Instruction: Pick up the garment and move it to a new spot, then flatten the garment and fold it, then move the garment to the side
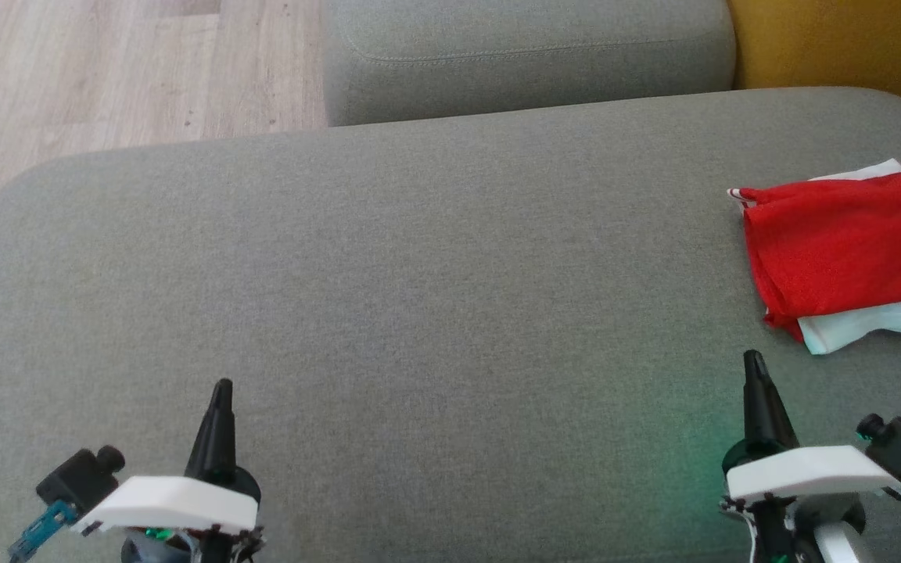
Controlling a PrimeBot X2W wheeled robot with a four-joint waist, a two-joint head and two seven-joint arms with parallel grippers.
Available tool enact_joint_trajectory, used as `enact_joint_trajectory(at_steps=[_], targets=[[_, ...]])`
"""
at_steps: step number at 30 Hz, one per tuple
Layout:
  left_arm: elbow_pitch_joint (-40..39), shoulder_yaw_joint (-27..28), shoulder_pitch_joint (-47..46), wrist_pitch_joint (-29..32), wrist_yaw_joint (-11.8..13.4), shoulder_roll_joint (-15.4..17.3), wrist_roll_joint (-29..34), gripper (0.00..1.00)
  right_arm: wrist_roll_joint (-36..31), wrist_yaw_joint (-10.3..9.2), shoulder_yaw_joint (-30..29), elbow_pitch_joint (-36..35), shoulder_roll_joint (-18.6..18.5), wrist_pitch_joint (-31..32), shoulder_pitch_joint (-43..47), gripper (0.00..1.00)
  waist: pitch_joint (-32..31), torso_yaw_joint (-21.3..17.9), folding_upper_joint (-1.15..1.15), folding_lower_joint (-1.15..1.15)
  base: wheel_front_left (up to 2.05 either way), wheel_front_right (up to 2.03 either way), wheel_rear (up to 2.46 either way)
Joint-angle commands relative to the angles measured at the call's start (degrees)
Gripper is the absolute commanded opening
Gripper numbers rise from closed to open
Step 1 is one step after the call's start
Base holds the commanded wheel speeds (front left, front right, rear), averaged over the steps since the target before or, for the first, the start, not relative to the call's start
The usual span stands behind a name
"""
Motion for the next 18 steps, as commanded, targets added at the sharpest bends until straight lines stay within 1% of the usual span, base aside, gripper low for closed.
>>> enact_joint_trajectory(at_steps=[1, 18], targets=[[-1.64, 1.44, -3.29, 0.55, -0.62, 0.8, -1.8, 0.0, 2.04, -0.02, -0.21, -2.21, -0.96, 0.42, -3.42, 0.0, 0.01, 0.02, 0.0, 0.0, 0.0, 0.0, 0.0], [-0.93, 3.6, -4.56, 3.29, -1.23, 0.96, -11.23, 0.0, 12.24, -0.03, -2.04, -2.75, -1.09, 3.08, -3.83, 0.0, 0.09, 0.2, 0.0, 0.0, 0.0, 0.0, 0.0]])
